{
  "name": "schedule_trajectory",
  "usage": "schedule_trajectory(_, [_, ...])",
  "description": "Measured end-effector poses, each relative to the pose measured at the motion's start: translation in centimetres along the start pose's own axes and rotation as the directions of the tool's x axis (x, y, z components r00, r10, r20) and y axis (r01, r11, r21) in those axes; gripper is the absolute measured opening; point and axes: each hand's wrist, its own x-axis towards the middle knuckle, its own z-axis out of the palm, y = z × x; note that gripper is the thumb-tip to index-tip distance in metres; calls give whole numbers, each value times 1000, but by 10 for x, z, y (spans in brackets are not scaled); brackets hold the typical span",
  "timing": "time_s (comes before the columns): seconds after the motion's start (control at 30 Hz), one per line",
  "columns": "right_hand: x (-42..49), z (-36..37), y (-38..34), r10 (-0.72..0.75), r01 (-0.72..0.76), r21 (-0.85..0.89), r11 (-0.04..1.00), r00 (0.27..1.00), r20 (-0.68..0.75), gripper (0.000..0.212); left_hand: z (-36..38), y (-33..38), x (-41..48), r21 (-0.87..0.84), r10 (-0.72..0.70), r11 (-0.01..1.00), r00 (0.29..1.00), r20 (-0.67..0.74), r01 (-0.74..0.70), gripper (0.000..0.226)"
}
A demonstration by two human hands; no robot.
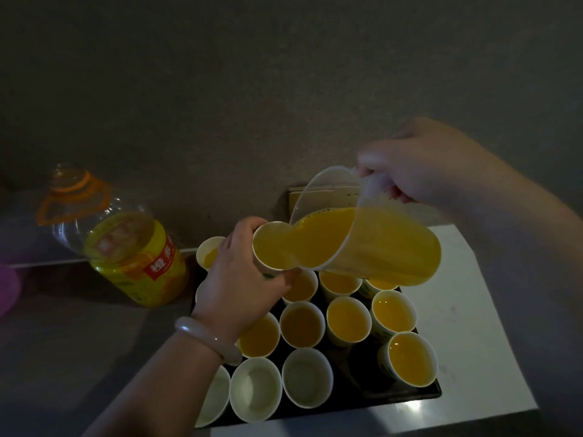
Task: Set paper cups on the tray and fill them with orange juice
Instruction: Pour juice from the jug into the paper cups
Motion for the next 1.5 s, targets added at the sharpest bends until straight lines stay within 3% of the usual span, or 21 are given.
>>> schedule_trajectory(0.53, [2,2,-2,-11,11,17,1000,999,35,22,2,-6,1,37,-28,999,1000,4,28,77])
schedule_trajectory(0.9, [2,-1,5,18,-19,36,999,999,28,31,1,-1,-2,-39,-30,999,1000,2,30,72])
schedule_trajectory(1.17, [0,-1,42,100,-89,365,927,995,-11,36,-1,8,-8,-80,3,997,998,-59,-8,64])
schedule_trajectory(1.5, [-12,1,91,210,-82,776,625,975,-66,24,13,21,-22,-139,-27,990,998,-51,20,62])
